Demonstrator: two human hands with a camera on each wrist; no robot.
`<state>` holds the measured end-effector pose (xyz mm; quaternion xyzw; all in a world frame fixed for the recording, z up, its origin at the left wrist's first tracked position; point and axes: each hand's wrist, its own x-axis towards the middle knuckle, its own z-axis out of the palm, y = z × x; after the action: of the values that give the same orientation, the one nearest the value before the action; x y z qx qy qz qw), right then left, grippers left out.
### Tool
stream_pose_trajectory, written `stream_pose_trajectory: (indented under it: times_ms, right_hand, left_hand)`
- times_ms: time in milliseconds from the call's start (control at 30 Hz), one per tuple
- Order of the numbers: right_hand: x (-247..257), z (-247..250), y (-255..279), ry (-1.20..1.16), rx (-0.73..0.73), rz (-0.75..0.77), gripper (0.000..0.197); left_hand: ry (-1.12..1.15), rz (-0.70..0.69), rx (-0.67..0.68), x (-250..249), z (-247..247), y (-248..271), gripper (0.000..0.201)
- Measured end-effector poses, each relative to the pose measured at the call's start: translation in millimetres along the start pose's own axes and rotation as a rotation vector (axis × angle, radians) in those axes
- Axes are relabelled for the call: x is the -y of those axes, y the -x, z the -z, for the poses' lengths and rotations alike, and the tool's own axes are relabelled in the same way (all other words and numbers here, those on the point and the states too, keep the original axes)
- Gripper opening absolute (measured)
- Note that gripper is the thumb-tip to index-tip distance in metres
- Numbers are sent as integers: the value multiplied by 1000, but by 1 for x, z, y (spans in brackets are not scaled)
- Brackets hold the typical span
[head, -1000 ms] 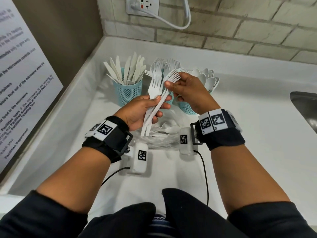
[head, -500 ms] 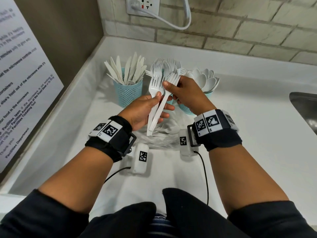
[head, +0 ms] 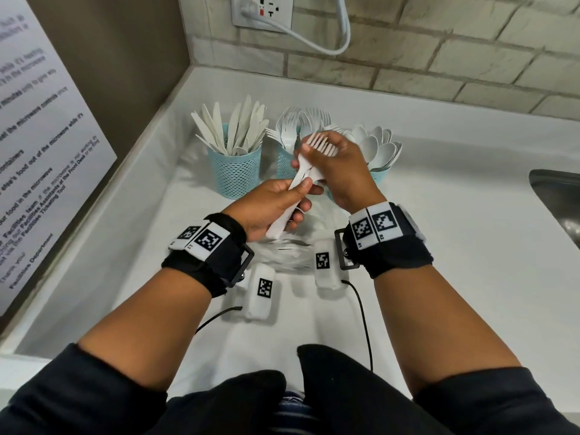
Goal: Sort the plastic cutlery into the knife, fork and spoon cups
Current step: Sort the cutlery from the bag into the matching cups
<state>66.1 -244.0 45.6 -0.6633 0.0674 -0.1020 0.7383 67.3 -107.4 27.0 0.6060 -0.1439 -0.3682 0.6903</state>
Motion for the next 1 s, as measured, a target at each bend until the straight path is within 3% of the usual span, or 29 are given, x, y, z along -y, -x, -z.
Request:
stream_pose_trajectory:
  times_ms: [100,233,333,467,533,600,733,833,900,1000]
  right_hand:
    - [6,9,-4,-83,-173,46,12]
    - [12,12,-1,112,-108,-26,7]
    - [20,17,-8,187,-167,-7,12]
    - [35,29,-22,332,-457,242,9]
    - [43,31,-25,419,-593,398,11]
    - [47,27,-26,443,-635,521,12]
    - [35,9,-31,470,-555,627,9]
    - [20,4,-37,571,-430,578,20]
    - [11,4,-41,750,-317,538,26]
    - [1,3,-41,1280,-185,476,37]
  left_hand:
    - [-43,3,-26,1,9,0,26]
    - [-100,15,-19,3,12,-2,27]
    - [-119,19,-77,4,9,-3,33]
    - [-282,29,-275,3,17,-6,38]
    - [-462,32,-294,4,21,-7,32]
    - [-655,28,-286,8,25,-8,26]
    - [-1011,-15,-416,14,26,-9,16]
    - [-1270,113,-462,12,26,-6,16]
    - [-1277,183,-400,9,30,-5,13]
    - [-1179,183,-318,7,35,-3,21]
